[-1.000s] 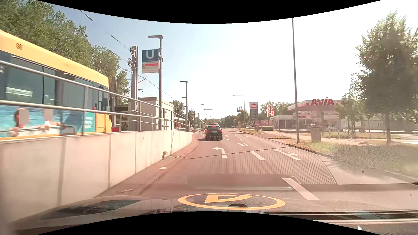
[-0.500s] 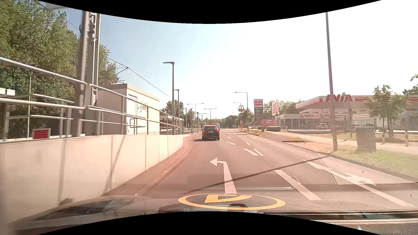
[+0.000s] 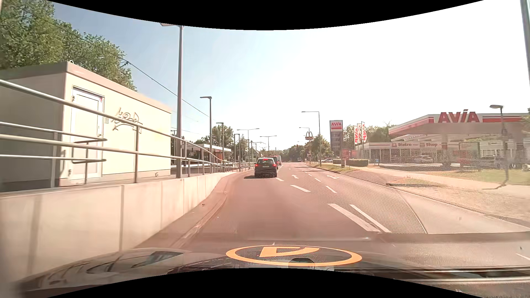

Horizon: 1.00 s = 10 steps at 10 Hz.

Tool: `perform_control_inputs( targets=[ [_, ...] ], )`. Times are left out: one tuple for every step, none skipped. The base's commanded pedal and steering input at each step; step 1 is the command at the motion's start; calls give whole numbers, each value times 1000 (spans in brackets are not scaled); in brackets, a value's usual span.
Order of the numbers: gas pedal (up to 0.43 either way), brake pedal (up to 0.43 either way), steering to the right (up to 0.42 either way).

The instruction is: Follow the waypoints while adhering to traffic rules and regulations

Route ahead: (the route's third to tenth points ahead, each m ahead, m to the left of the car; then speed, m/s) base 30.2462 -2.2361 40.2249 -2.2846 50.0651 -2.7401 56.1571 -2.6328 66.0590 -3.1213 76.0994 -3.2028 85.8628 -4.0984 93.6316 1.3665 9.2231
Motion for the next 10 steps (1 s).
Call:
perform_control_inputs(
  targets=[
    [47, 0, -35],
    [47, 0, -44],
    [47, 0, -49],
    [47, 0, -51],
    [47, 0, -51],
    [47, 0, -50],
    [47, 0, -50],
    [28, 0, -51],
    [20, 0, -51],
    [20, 0, -46]
  ],
)
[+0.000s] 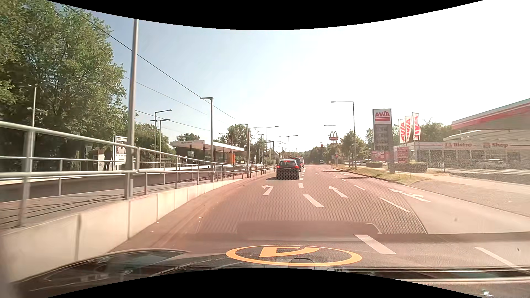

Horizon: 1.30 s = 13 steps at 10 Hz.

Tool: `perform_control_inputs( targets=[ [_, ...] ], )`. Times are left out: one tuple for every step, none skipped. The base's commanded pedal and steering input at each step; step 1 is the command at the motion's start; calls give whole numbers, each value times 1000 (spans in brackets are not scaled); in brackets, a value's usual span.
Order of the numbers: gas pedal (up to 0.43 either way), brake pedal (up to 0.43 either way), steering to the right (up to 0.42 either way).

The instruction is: Follow the waypoints while adhering to traffic rules and regulations

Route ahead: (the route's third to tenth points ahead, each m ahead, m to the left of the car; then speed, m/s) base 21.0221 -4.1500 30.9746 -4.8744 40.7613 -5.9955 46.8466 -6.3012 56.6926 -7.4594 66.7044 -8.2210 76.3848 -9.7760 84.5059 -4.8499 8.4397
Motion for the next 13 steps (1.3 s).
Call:
perform_control_inputs(
  targets=[
    [8, 0, -36],
    [8, 0, -20],
    [8, 0, -12],
    [8, 0, -9],
    [20, 0, -7],
    [20, 0, -5],
    [20, 0, -5],
    [20, 0, -5],
    [28, 0, -3],
    [28, 0, -2],
    [39, 0, -1],
    [39, 0, -1],
    [39, 0, 1]
  ],
)
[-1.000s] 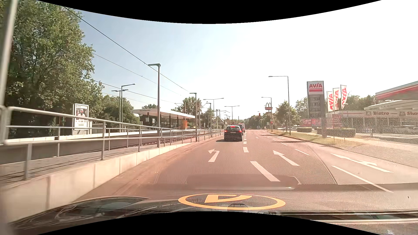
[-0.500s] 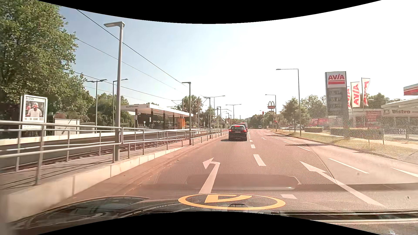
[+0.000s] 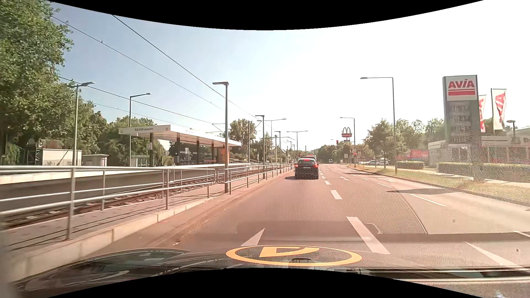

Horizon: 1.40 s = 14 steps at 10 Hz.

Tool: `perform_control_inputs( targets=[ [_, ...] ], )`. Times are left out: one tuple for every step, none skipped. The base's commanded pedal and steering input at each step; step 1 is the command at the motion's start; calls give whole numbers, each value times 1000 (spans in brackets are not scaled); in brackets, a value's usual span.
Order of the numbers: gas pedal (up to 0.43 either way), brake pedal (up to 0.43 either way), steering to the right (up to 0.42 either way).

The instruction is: Follow the waypoints while adhering to traffic rules and regulations

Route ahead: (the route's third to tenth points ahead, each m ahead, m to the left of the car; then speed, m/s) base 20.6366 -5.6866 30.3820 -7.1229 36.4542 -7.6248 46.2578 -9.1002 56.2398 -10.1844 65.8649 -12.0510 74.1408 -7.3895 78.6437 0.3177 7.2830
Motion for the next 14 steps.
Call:
perform_control_inputs(
  targets=[
    [39, 0, 9],
    [39, 0, 14],
    [39, 0, 14],
    [39, 0, 14],
    [39, 0, 16],
    [39, 0, 24],
    [39, 0, 31],
    [39, 0, 36],
    [39, 0, 37],
    [39, 0, 38],
    [39, 0, 38],
    [39, 0, 40],
    [39, 0, 41],
    [39, 0, 41]
  ],
)
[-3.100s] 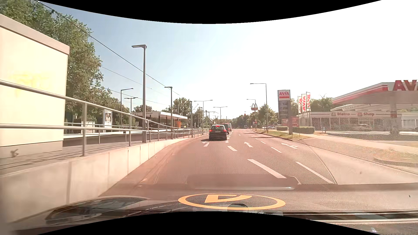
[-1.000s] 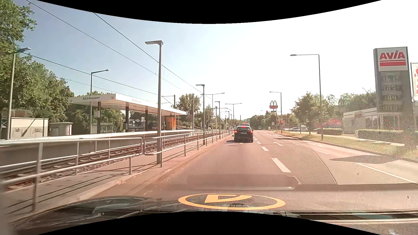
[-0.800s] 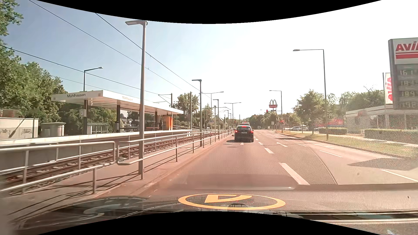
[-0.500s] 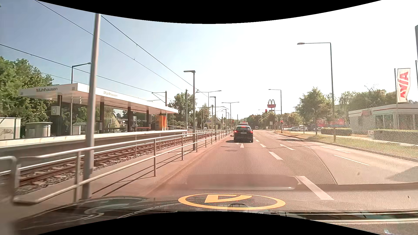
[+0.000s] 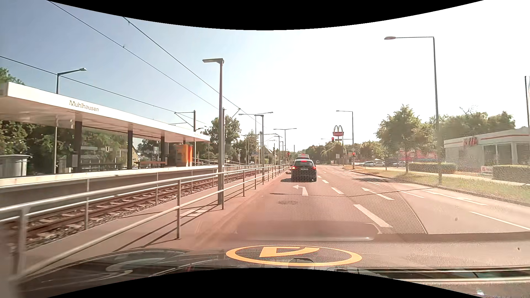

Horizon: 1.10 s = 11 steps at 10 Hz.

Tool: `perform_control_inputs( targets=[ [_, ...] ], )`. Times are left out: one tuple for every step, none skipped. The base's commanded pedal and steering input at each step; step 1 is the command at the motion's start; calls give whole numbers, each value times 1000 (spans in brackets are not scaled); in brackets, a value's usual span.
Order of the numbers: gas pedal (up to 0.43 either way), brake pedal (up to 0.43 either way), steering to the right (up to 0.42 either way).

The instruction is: Follow the waypoints while adhering to traffic rules and regulations

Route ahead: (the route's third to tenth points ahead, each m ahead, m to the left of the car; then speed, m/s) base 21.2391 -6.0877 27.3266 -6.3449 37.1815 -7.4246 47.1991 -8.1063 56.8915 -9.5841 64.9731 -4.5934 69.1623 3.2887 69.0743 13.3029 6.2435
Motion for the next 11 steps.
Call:
perform_control_inputs(
  targets=[
    [39, 0, 41],
    [28, 0, 41],
    [28, 0, 41],
    [28, 0, 41],
    [28, 0, 41],
    [28, 0, 42],
    [28, 0, 42],
    [28, 0, 42],
    [28, 0, 42],
    [20, 0, 42],
    [0, 0, 41]
  ],
)
